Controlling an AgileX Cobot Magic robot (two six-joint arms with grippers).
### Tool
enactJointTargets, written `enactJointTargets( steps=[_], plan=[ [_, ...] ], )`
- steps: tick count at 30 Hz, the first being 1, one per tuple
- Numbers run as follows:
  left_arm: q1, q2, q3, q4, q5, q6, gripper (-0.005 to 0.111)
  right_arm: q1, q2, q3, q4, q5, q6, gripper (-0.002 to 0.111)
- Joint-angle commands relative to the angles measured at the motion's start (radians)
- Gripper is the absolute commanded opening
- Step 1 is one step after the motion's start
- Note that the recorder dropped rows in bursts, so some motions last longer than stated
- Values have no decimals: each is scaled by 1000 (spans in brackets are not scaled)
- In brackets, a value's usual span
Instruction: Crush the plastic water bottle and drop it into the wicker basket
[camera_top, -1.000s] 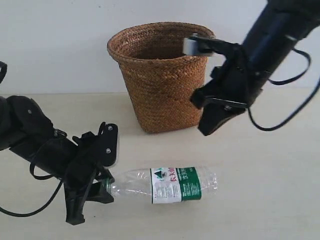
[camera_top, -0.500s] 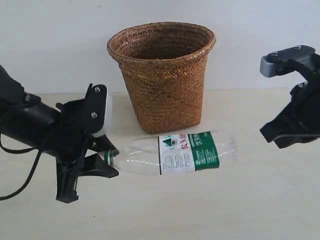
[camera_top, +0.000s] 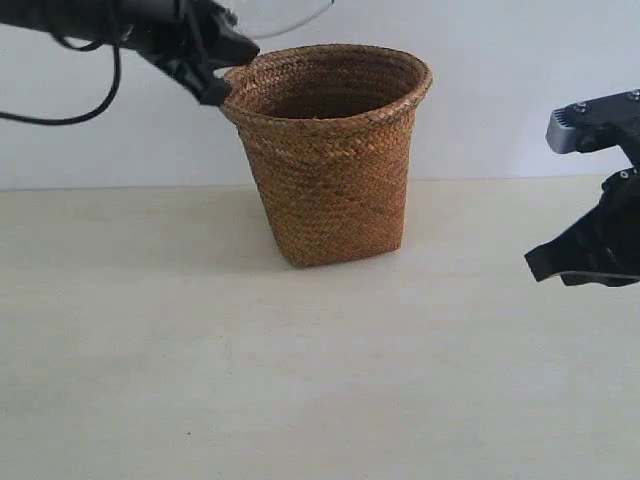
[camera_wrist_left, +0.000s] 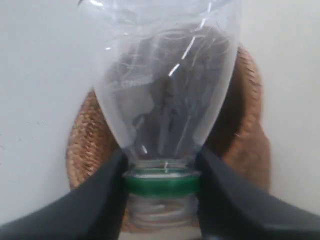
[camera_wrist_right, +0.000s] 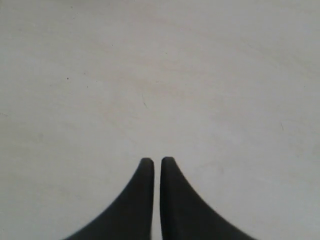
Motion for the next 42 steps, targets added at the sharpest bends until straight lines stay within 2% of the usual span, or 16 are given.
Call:
enactJointTargets(
  steps=[1,2,4,6,9,12,17,20,23,29,32,35,38,42],
  plan=[
    [-1,168,-181,-30,4,-20,84,-1,-6,13,20,-52,2,0],
    [-1,194,-214,-27,-6,-20,94,-1,-6,13,25,-52,2,0],
    [-1,219,-250,-27,-6,-38,96,-1,-6,13,29,-40,2,0],
    [-1,224,-260,-27,-16,-38,91,-1,-6,13,29,-24,-5,0],
    [-1,216,-260,-27,-26,-40,78,-1,-6,13,33,-33,-11,0],
    [-1,196,-260,47,20,-85,56,-1,-6,13,39,-76,-18,0],
    [-1,164,-260,325,232,-277,5,-1,-6,11,23,-230,-26,0],
    [1,148,-260,442,325,-452,4,-1,-6,9,0,-337,-43,0],
    [11,124,-260,494,417,-600,4,-4,-6,-10,-13,-316,-61,0],
    [44,80,-260,646,658,-882,4,-106,-6,-123,-36,18,-66,0],
    [73,62,-260,687,801,-965,4,-172,-8,-165,-40,164,-66,0],
    [100,31,-250,695,804,-1011,4,-225,-20,-165,-51,221,-63,0],
    [115,-29,-189,703,804,-1032,4,-273,-48,-147,-54,232,-41,0],
    [117,-140,-64,742,804,-1060,4,-291,-130,-84,-76,147,-14,0]
  ],
)
